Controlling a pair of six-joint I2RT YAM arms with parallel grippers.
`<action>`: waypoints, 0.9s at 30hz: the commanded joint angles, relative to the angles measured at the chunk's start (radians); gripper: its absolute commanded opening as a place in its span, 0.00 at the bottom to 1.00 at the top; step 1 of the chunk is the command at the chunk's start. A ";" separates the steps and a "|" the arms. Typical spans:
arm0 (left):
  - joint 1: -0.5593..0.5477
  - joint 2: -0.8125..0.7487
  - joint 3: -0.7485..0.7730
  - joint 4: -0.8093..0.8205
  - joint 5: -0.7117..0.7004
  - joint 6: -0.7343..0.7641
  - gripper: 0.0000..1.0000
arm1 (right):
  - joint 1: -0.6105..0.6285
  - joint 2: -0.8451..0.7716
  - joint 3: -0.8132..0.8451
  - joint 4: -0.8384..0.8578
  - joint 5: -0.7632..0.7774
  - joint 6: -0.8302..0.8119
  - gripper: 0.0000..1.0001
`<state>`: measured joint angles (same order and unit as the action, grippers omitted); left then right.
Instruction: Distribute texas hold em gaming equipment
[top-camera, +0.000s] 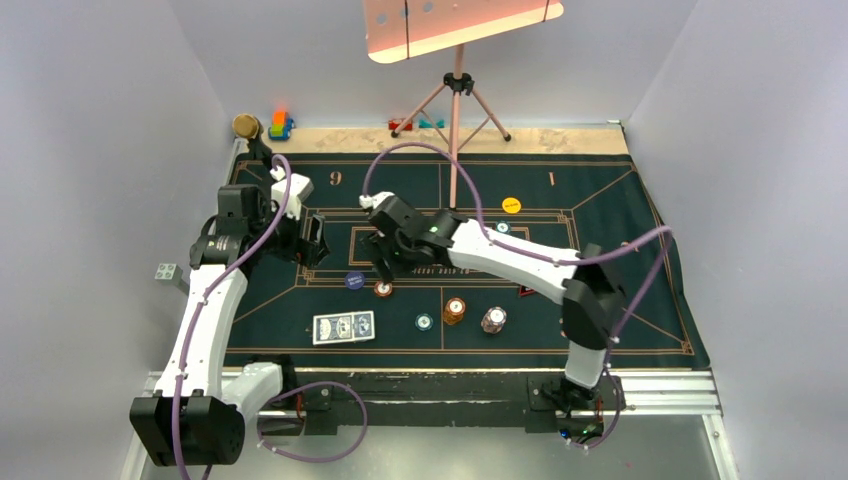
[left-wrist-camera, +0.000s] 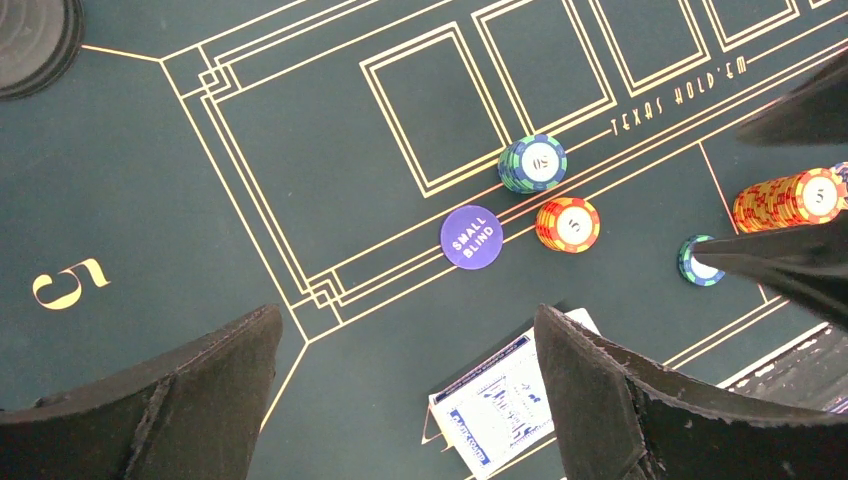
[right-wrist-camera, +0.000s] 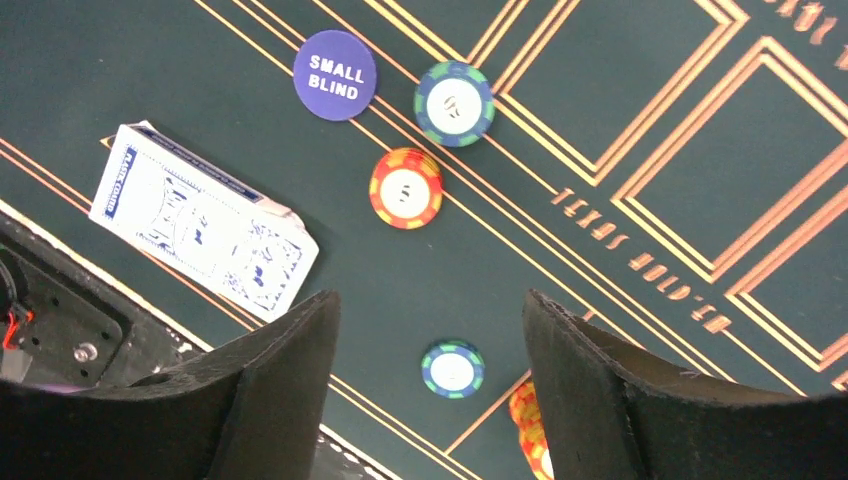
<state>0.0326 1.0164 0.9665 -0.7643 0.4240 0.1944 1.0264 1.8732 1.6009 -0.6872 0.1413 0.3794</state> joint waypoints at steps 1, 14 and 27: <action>0.008 -0.009 -0.011 0.018 0.037 0.014 1.00 | -0.031 -0.117 -0.170 -0.025 0.054 0.006 0.74; 0.007 0.004 -0.010 0.018 0.037 0.019 1.00 | -0.071 -0.325 -0.501 0.033 0.049 0.089 0.88; 0.007 0.004 -0.010 0.019 0.035 0.018 1.00 | -0.071 -0.327 -0.594 0.107 0.021 0.108 0.71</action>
<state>0.0326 1.0203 0.9665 -0.7650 0.4404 0.2024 0.9535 1.5696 1.0183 -0.6243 0.1642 0.4633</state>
